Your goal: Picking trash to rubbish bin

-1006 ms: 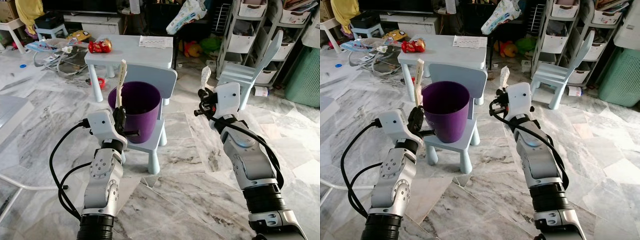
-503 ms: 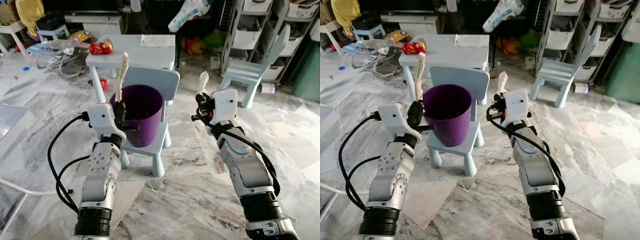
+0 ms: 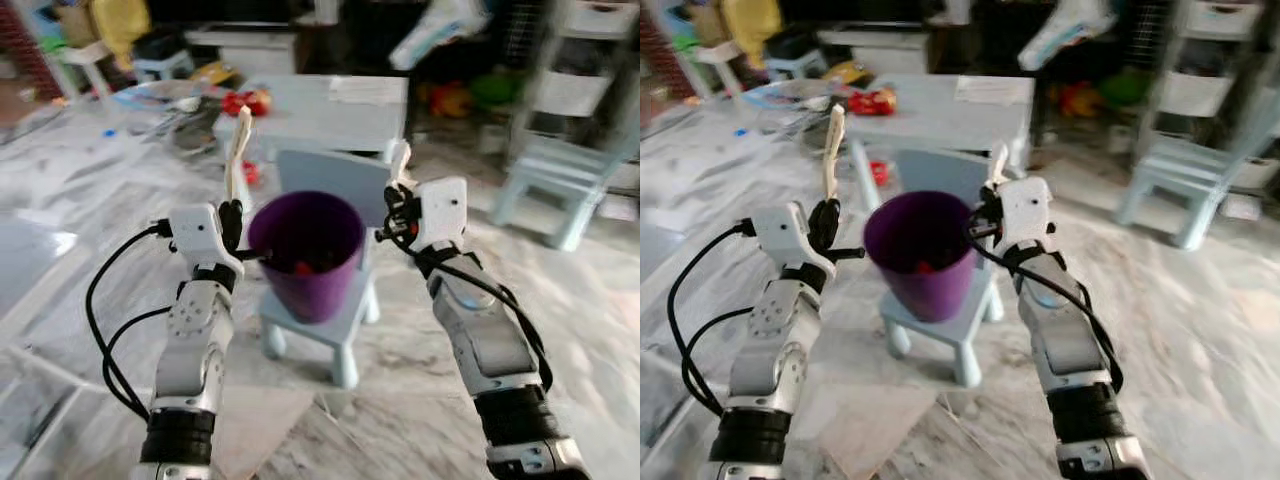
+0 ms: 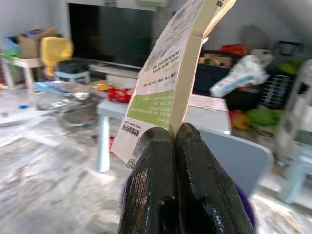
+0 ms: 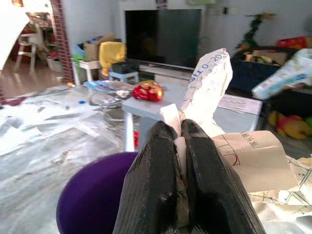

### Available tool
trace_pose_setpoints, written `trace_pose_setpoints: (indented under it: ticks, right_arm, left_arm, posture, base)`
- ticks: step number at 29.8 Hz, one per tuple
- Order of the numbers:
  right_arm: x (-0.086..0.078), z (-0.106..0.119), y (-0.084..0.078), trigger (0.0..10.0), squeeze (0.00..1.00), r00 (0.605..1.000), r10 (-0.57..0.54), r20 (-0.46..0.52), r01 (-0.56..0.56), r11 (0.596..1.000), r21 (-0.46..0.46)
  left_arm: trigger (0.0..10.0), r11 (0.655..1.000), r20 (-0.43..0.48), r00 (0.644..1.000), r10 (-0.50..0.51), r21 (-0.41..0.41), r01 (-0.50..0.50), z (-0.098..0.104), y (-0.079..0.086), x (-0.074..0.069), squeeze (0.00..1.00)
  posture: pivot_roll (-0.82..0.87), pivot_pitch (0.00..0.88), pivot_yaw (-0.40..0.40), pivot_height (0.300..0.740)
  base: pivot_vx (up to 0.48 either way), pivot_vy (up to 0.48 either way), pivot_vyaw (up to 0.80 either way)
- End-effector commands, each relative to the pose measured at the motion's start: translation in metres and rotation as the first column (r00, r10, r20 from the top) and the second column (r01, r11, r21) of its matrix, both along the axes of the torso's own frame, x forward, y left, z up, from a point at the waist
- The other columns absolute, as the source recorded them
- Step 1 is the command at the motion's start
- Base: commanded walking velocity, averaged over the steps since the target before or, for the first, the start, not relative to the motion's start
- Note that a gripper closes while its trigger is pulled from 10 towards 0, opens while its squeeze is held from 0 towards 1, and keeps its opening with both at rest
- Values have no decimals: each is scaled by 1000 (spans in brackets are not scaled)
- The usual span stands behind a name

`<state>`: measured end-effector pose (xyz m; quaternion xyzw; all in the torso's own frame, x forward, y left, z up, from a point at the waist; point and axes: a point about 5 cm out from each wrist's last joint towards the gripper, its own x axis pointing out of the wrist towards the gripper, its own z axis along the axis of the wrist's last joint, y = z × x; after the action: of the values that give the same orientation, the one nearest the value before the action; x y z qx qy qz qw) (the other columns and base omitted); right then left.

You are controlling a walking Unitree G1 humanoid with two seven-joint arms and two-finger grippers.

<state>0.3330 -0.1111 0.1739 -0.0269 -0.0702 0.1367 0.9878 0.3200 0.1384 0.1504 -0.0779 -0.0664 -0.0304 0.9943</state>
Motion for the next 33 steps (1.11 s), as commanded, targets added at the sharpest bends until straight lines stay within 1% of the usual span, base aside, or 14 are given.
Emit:
trace_pose_setpoints:
  ticks: [1, 3, 5, 14, 19, 22, 23, 33]
  right_arm:
    - [0, 2, -5, 10000, 0, 1000, -12, 8, 12, 1000, -8]
    - [-1, 2, -5, 10000, 0, 1000, -14, 8, 14, 1000, -4]
    - [-1, 1, -5, 10000, 0, 1000, -15, 8, 15, 1000, 16]
    - [0, 1, -6, 10000, 0, 1000, -17, 2, 17, 1000, 16]
    - [1, 2, -5, 10000, 0, 1000, -13, 5, 13, 1000, 16]
    - [1, 2, -3, 10000, 0, 1000, -6, 9, 6, 1000, 3]
    - [0, 2, -2, 10000, 0, 1000, -3, 14, 3, 1000, -1]
    - [0, 1, -1, 10000, 0, 1000, 0, 9, 0, 1000, 16]
  left_arm:
    - [10000, 1000, -2, 1000, -11, 8, 11, 0, -5, -1, 0]
    - [10000, 1000, -5, 1000, -9, 7, 9, 0, -5, -1, 0]
    - [10000, 1000, -10, 1000, 9, 15, -9, -1, -4, -1, 0]
    - [10000, 999, 8, 999, 35, 21, -35, 2, -2, 2, 0]
    - [10000, 1000, 3, 1000, 20, 19, -20, 1, -4, 2, 0]
    - [10000, 1000, -16, 1000, 19, 22, -18, -1, -4, 2, 0]
    - [10000, 1000, -9, 1000, 20, 15, -20, 0, -4, 2, 0]
    - [10000, 1000, -15, 1000, 10, 28, -10, -2, -3, 3, 0]
  posture:
    - [-64, 56, 58, 740]
    - [-63, 55, 60, 740]
    - [-63, 56, 60, 740]
    - [-65, 55, 65, 740]
    - [-64, 49, 65, 740]
    - [-64, 47, 65, 740]
    - [-65, 48, 66, 740]
    - [-61, 41, 72, 740]
  base:
    - [315, 0, 688]
    - [289, 0, 688]
    - [0, 0, 0]
    - [0, 0, 0]
    - [0, 0, 0]
    - [277, 0, 0]
    - [352, 0, 0]
    - [467, 0, 0]
